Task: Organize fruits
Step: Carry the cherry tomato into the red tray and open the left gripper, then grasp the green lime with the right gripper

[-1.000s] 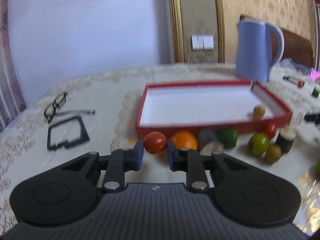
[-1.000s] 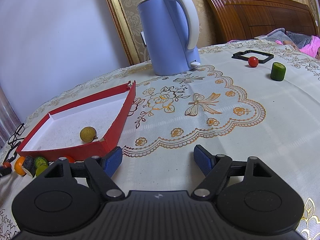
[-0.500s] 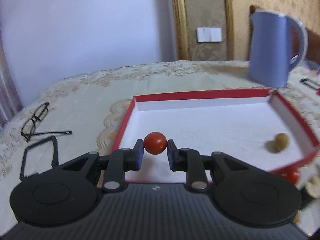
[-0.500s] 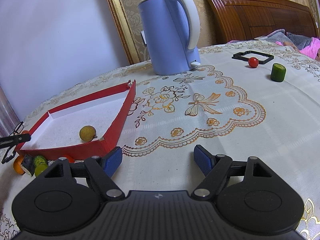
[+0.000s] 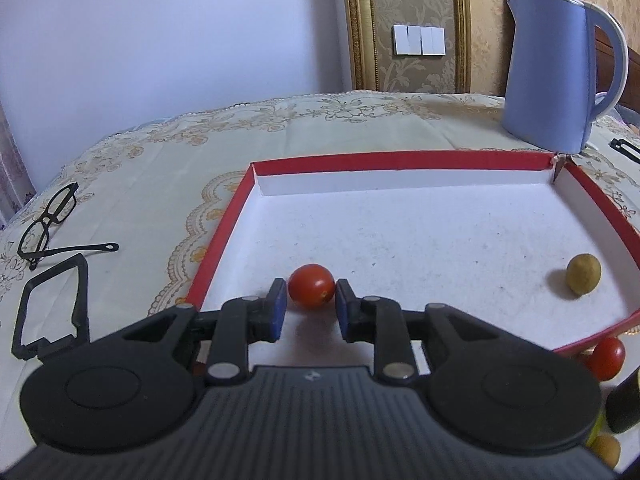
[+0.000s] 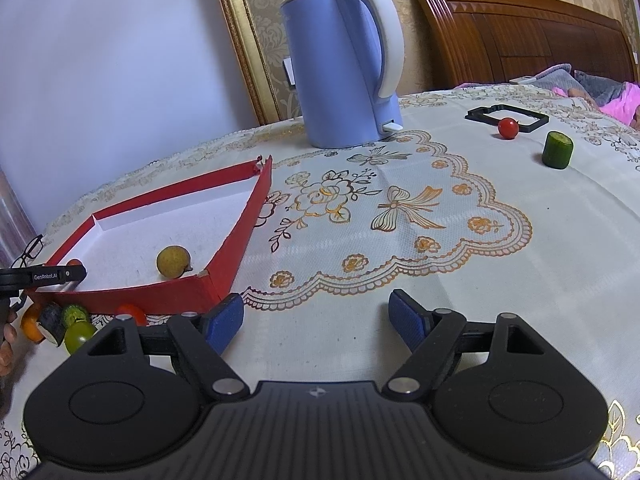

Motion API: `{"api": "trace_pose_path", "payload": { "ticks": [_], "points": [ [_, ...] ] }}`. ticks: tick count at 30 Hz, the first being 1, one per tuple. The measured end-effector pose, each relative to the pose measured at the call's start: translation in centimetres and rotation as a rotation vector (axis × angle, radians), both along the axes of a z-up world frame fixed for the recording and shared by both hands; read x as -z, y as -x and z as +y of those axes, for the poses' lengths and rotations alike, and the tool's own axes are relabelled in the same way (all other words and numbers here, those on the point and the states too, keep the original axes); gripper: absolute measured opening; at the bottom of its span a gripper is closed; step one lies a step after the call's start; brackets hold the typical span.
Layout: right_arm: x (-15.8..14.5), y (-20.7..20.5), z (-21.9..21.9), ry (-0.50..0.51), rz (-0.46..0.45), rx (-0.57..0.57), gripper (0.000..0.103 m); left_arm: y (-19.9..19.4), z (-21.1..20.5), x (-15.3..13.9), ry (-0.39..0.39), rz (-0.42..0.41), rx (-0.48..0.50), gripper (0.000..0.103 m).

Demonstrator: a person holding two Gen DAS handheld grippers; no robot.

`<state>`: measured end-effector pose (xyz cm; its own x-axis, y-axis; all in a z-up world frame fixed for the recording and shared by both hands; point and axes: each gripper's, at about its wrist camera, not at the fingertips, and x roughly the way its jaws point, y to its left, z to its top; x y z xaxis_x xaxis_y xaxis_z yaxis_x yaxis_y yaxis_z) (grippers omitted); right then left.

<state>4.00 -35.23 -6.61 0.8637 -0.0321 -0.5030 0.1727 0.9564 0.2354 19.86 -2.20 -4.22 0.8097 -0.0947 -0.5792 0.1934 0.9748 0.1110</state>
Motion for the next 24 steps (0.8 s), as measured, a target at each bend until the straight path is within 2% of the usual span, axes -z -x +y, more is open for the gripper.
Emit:
{"api": "trace_pose_path", "payload": {
  "ticks": [6,9,11,15,17,19,22,24],
  "points": [
    [0.0,-0.1,0.2,0.014,0.007,-0.002,0.081,3.2,2.2,-1.2,0.003,-0.084,-0.057,0.031],
    [0.0,-0.1,0.3,0.019,0.009,-0.004,0.081,5.5,4.2,-1.2,-0.010,-0.133,-0.111,0.040],
    [0.0,-0.1,0.3,0.020,0.009,-0.004,0.082,6.5,5.2,-1.2,-0.008,-0.162,-0.137,0.052],
    [-0.1,0.2,0.1,0.000,-0.017,-0.005,0.083,7.6,7.8,-1.1,0.061,-0.139,-0.179,0.052],
    [-0.3,1.1,-0.2,-0.019,-0.066,0.001,0.083,7.4,8.7,-0.8,0.053,-0.114,-0.214,0.052],
    [-0.6,1.9,0.2,0.001,-0.076,-0.024,0.083,6.8,9.4,-0.4,0.051,-0.074,-0.243,0.053],
    [-1.2,4.0,1.9,0.042,-0.087,-0.114,0.083,5.9,10.2,0.4,0.060,-0.019,-0.273,0.065],
    [-1.9,5.9,3.2,0.065,-0.099,-0.176,0.083,5.7,10.6,0.6,0.090,-0.014,-0.284,0.068]
  ]
}}
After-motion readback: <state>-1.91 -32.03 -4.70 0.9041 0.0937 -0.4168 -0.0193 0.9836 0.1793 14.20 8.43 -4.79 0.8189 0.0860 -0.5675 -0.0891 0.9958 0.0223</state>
